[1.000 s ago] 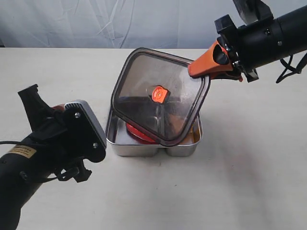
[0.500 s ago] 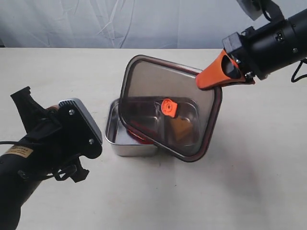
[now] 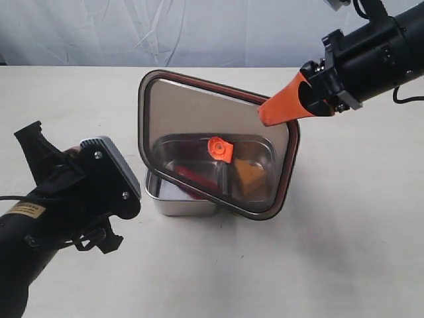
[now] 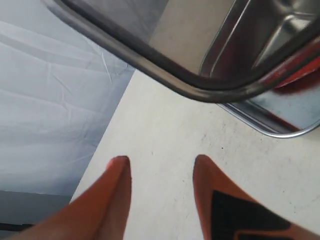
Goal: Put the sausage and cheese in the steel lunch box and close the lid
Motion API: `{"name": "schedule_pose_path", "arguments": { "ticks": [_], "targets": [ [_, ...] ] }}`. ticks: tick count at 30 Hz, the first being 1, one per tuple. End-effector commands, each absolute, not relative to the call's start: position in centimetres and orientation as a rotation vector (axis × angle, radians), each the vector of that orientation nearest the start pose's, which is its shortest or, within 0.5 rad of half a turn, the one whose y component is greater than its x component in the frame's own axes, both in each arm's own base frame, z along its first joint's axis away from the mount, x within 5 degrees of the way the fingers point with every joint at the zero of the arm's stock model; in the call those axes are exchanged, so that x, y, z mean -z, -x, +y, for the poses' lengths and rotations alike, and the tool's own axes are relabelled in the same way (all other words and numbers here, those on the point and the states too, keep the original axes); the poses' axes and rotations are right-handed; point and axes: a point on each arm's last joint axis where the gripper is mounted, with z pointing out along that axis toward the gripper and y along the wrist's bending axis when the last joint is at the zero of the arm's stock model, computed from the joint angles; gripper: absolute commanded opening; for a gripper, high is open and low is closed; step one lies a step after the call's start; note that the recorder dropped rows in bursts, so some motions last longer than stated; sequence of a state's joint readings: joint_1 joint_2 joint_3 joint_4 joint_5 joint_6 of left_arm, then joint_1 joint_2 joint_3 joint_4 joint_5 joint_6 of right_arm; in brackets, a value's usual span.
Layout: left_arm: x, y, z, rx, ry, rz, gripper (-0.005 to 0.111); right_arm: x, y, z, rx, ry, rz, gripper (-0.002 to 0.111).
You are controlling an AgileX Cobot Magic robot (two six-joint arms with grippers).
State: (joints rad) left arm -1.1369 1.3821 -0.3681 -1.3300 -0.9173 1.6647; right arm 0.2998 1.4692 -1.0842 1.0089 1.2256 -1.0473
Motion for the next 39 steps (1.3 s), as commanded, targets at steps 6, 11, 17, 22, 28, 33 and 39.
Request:
{"name": "schedule_pose_path", "arguments": {
  "ticks": [6,11,17,22,28,33,39],
  "targets": [
    [-18.3,-14.7,-14.8,-0.536,-1.029,1.750,0.040,-28.5,-26.5,15.7,-1.300,1.073,2.247,-0.001],
    [-18.6,-14.5,-16.2,-0.473,-1.183,1.598,0.040,-28.6,-26.6,15.7,-1.317,0.995,2.324,-0.001],
    [-18.5,-13.6,-18.2,-0.365,-1.452,1.357,0.040,-29.1,-26.6,16.1,-1.476,0.695,2.454,-0.001],
    [-17.8,-13.6,-17.8,-0.320,-1.409,1.501,0.047,-30.6,-26.7,16.6,-1.628,0.581,2.345,-0.001],
    [-18.9,-13.8,-17.4,-0.308,-1.274,1.515,0.054,-30.3,-26.6,16.5,-1.596,0.600,2.374,-0.001],
    [-20.3,-13.8,-16.7,-0.291,-1.187,1.514,0.055,-30.6,-26.7,16.5,-1.625,0.570,2.352,-0.001],
    [-21.1,-13.8,-15.4,-0.310,-1.065,1.610,0.055,-31.1,-27.9,15.0,-1.664,0.438,2.295,-0.001]
  ]
}}
